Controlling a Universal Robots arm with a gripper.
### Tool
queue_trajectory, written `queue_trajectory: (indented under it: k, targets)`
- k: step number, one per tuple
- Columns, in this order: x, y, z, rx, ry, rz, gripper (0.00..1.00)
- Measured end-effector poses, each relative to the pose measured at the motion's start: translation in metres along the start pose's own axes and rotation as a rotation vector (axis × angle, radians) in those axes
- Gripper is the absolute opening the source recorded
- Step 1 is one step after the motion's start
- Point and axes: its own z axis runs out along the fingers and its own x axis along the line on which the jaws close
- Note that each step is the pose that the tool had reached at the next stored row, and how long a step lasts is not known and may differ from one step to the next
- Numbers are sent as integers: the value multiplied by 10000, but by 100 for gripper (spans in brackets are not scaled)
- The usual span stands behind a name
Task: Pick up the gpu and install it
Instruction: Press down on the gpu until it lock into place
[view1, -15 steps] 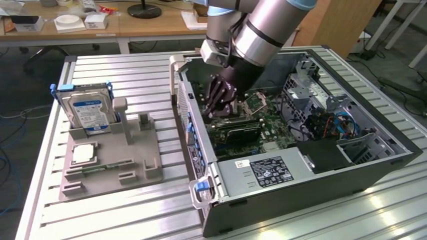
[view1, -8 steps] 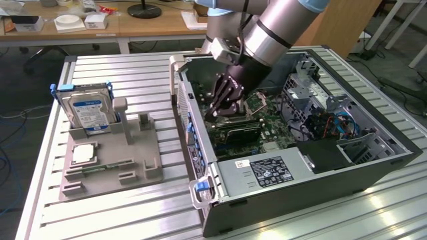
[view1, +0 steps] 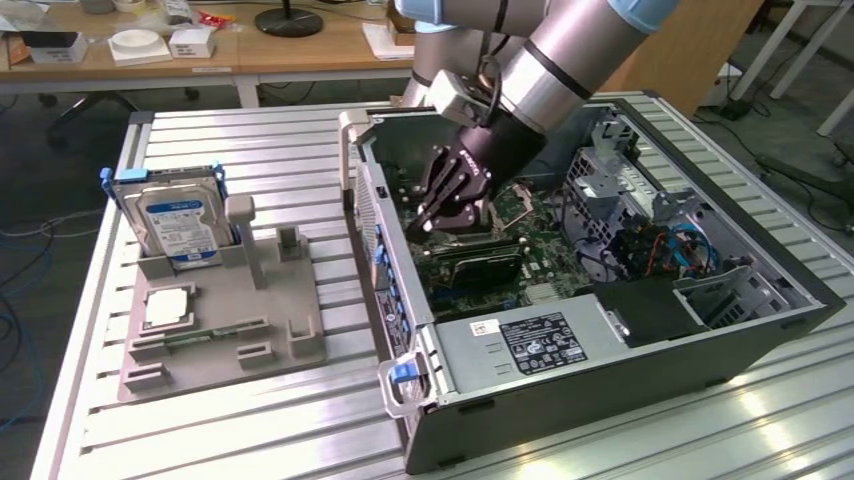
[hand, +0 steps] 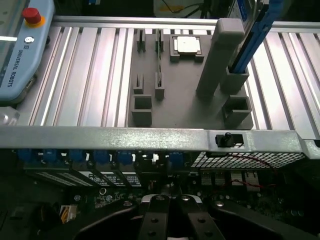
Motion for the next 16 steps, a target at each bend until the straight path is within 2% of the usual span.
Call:
queue_trajectory:
  k: [1, 4, 5, 11, 16]
  targets:
    - [4, -1, 1, -60, 1, -5, 10]
    - [8, -10, -3, -390, 3, -5, 10]
    - [9, -18, -2, -453, 3, -3, 10]
    - [15, -47, 24, -518, 5, -5, 10]
    - [33, -64, 53, -655, 9, -12, 10]
